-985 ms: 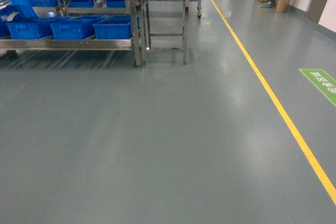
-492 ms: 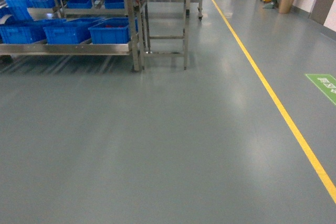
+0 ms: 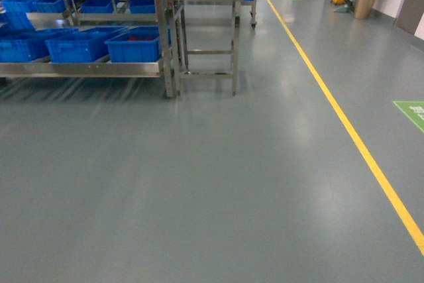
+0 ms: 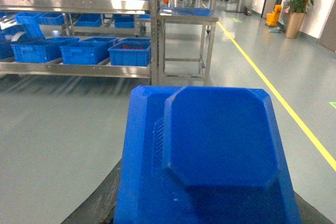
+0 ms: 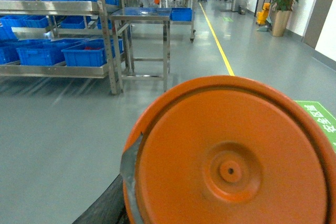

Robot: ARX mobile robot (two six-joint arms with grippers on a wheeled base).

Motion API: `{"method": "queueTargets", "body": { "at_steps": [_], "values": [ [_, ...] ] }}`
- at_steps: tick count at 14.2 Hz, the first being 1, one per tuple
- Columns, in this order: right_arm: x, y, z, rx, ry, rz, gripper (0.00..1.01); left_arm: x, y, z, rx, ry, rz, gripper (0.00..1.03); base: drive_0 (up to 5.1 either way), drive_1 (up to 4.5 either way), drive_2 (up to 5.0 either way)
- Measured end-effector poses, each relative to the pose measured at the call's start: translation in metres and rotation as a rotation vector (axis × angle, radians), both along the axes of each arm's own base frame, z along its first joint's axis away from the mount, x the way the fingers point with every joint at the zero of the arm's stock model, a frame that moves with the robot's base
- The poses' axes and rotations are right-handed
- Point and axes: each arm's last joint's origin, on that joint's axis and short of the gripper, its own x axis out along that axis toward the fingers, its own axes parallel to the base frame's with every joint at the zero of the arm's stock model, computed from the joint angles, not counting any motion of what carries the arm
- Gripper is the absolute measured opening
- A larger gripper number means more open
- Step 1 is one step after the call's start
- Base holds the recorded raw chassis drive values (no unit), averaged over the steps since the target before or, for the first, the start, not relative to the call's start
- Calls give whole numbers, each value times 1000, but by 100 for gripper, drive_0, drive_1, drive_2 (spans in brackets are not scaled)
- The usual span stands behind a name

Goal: Sort blue parts and orange caps into right shelf containers

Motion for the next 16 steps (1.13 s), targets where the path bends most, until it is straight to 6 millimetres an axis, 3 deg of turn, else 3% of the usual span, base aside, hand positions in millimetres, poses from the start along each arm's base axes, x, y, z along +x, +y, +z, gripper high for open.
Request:
{"method": "queueTargets", "body": {
  "at_steps": [16],
  "values": [
    [0,0,0,0,2,0,45,0,0,0,0,0,0,43,3,416,-410]
  ]
}}
